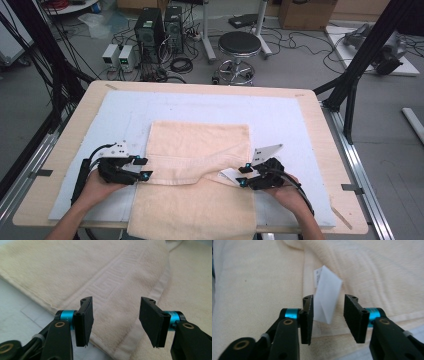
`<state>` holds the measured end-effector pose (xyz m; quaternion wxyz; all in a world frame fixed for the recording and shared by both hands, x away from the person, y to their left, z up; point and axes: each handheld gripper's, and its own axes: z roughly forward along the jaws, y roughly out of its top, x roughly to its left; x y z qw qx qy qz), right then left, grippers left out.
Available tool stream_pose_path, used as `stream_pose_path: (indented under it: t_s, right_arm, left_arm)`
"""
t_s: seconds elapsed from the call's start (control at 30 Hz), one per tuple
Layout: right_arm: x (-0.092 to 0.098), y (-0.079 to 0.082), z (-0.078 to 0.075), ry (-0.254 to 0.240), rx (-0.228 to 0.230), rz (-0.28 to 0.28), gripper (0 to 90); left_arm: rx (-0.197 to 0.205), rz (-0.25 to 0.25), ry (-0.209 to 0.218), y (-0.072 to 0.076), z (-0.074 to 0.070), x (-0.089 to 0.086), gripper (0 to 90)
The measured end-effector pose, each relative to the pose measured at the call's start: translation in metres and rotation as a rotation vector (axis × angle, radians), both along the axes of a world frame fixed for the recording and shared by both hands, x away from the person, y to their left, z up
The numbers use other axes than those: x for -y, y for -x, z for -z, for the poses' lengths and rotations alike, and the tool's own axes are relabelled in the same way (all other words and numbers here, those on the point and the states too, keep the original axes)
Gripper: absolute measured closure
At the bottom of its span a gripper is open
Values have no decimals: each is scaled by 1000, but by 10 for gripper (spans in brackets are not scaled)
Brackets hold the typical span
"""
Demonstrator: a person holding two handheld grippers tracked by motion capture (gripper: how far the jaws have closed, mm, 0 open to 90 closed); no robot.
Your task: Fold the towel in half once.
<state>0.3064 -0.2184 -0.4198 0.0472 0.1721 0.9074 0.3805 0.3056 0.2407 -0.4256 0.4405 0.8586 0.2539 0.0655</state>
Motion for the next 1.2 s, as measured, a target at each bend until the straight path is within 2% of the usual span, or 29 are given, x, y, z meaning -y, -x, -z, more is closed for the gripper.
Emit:
stream_pose_path:
  t_s: [0.1, 0.17, 0.23, 0.3, 0.37, 0.47, 0.53, 0.6, 0.67, 0.7, 0.73, 0.77, 0.87, 0.93, 1.03, 1.1, 1.13, 1.2]
  right_arm:
    - [-8, 0, 5, 22, 16, -7, 542]
    - [-13, -4, 11, 65, 25, -2, 563]
    - [-14, -6, 13, 45, 4, 7, 650]
    - [-11, -7, 12, 38, 2, 10, 818]
    - [-10, -5, 10, 45, 17, 3, 846]
    - [-5, -3, 7, 29, 6, -9, 850]
    - [1, 1, 4, 19, 0, -15, 850]
    - [7, 4, 3, 15, -8, -17, 849]
    - [11, 10, 1, 9, -9, -24, 847]
    - [13, 13, 1, -1, -10, -29, 835]
    - [14, 14, 1, -6, -14, -38, 792]
    - [15, 14, 0, -21, -21, -36, 701]
    - [20, 12, -3, -67, -11, -20, 629]
    - [21, 8, -5, -89, -6, 7, 609]
    - [16, 1, 0, -47, -2, 40, 574]
    - [9, -4, 5, -12, 3, 44, 554]
    - [5, -6, 9, 17, -1, 46, 556]
    - [0, -8, 14, 36, -3, 45, 602]
  left_arm:
    - [2, 23, -16, 0, 2, 5, 490]
    - [-5, 37, -50, -1, 5, 8, 518]
    - [-9, 43, -88, -1, 10, 10, 584]
    - [13, 41, -99, 0, 10, 12, 625]
    - [27, 47, -101, 1, 9, 12, 728]
    - [40, 46, -95, 4, 7, 12, 830]
    - [35, 55, -78, 6, 4, 10, 840]
    - [17, 72, -29, 7, 1, 6, 845]
    - [8, 94, -3, 8, -1, 4, 845]
    - [4, 99, -4, 9, -1, 3, 830]
    - [5, 91, -9, 9, -1, 4, 780]
    - [-1, 82, -11, 9, -1, 5, 661]
    - [0, 81, -6, 8, -1, 5, 591]
    - [0, 75, -12, 6, 0, 6, 584]
    - [-15, 57, -28, 0, 4, 6, 587]
    - [-34, 57, -62, -2, 9, 8, 618]
    - [-29, 54, -76, -3, 10, 9, 652]
    - [-7, 46, -90, -1, 10, 11, 704]
